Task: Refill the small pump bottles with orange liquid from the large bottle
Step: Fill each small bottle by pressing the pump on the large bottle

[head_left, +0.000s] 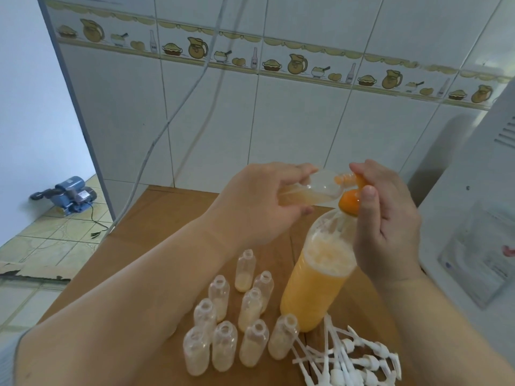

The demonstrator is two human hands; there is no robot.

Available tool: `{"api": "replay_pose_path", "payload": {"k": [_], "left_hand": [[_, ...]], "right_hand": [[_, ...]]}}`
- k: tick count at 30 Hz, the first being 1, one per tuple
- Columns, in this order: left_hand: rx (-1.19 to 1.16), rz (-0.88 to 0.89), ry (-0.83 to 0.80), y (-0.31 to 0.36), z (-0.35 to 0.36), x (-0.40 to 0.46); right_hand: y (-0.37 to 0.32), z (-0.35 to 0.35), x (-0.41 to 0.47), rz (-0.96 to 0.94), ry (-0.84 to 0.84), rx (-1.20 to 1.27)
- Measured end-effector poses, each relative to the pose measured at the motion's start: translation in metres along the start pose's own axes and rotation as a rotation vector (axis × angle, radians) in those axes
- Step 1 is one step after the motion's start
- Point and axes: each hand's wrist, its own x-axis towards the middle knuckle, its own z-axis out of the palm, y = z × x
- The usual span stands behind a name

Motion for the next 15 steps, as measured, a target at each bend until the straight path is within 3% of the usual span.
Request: {"api": "replay_pose_path", "payload": {"k": [5,12,15], "left_hand": [[-0.017,-0.003,-0.015,0.001,0.006,-0.001],[-0.018,-0.019,0.016,-0.001,0.002,-0.005],[-0.029,-0.004,0.022,0.002,0.002,-0.004]], "right_hand": [[-0.001,0.008,-0.006,0.015,0.107,0.012],[-0.007,0.006,0.001,0.026,0.024,-0.002],[-0.01,0.006,0.0,0.029,0.107,0.033]]}}
